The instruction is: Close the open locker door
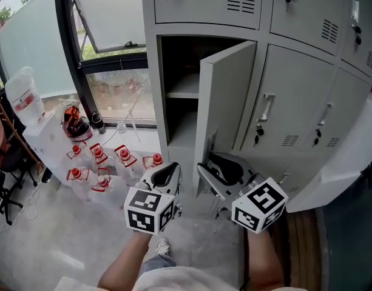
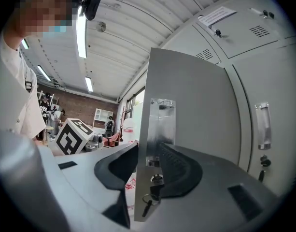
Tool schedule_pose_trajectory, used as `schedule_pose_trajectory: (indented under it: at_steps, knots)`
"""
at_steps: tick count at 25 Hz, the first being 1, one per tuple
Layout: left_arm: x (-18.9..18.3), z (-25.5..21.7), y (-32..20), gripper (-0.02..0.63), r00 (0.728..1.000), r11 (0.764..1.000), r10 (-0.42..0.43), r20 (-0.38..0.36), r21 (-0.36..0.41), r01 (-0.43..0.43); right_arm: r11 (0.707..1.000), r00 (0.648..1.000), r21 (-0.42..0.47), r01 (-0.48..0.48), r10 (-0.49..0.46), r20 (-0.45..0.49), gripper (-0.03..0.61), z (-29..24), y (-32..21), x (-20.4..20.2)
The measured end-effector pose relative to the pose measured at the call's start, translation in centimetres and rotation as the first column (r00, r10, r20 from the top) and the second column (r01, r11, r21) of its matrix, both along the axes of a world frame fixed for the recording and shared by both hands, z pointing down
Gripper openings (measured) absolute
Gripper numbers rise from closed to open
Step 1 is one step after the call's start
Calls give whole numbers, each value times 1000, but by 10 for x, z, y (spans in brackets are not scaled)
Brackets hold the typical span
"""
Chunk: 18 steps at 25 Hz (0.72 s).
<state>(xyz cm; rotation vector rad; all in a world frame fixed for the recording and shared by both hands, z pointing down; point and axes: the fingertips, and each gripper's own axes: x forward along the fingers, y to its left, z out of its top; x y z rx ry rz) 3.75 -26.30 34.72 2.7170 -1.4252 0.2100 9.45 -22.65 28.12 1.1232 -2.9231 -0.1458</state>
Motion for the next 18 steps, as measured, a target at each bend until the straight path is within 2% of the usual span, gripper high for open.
schedule_pose_trajectory:
  at_steps: [4,18]
  knots:
    - [-18,0,-13,6,1000,1000,-23,-5,-3,23,1000,1000,-8,20,-20,16,109,0,-13,-20]
    - [-59,6,-60,6,999,998,-53,-15,-32,52,1000,999,0,-6,6,41,100,-2,-63,-60]
